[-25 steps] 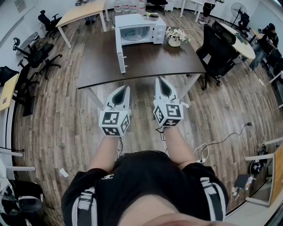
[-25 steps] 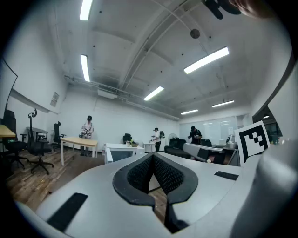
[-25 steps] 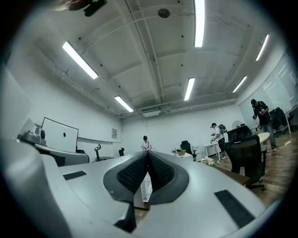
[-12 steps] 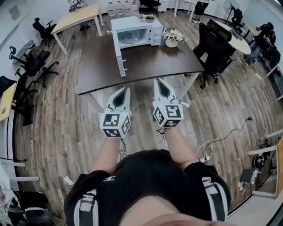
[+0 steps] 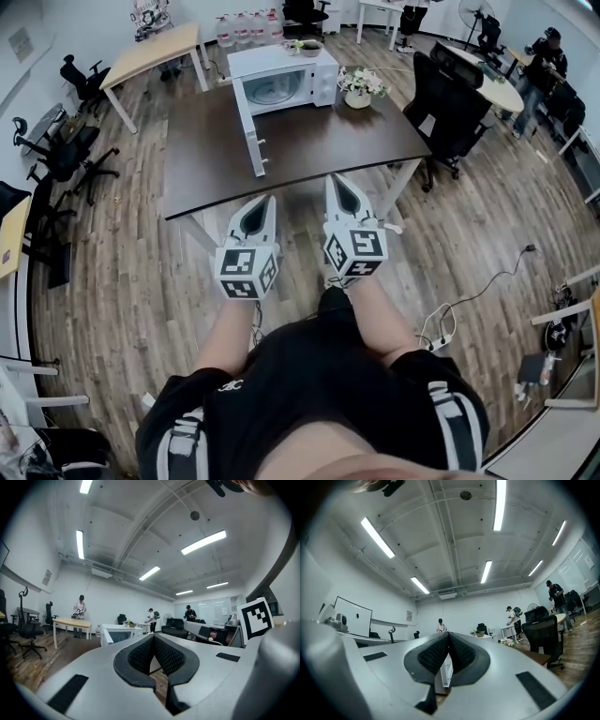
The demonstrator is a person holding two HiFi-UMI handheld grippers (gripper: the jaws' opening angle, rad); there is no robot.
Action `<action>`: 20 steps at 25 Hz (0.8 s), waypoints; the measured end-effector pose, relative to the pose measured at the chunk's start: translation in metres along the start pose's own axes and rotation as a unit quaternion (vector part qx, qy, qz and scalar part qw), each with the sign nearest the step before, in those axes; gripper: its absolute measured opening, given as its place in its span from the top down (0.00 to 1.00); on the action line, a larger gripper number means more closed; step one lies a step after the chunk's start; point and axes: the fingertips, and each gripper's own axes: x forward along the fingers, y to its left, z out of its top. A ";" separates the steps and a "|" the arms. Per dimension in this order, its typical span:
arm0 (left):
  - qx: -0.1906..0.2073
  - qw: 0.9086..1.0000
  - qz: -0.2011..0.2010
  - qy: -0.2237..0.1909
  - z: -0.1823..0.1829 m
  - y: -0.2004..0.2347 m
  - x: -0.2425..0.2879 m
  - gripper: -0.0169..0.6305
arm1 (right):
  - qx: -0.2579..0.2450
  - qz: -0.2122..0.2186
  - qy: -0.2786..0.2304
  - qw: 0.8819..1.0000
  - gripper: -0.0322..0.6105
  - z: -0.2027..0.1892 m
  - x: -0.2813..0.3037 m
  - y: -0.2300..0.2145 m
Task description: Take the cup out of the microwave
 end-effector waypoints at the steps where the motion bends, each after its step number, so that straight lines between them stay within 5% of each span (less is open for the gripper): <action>1: 0.002 1.000 0.000 -0.001 -0.002 0.003 0.004 0.97 | 0.000 0.000 -0.001 1.000 0.95 -0.002 0.005 -0.002; 9: 0.018 1.000 0.007 -0.004 -0.006 0.032 0.076 0.97 | 0.002 -0.002 -0.015 1.000 0.95 -0.018 0.077 -0.040; 20: 0.013 0.999 0.046 0.005 0.008 0.098 0.297 0.97 | 0.023 0.037 0.009 0.999 0.95 -0.049 0.284 -0.156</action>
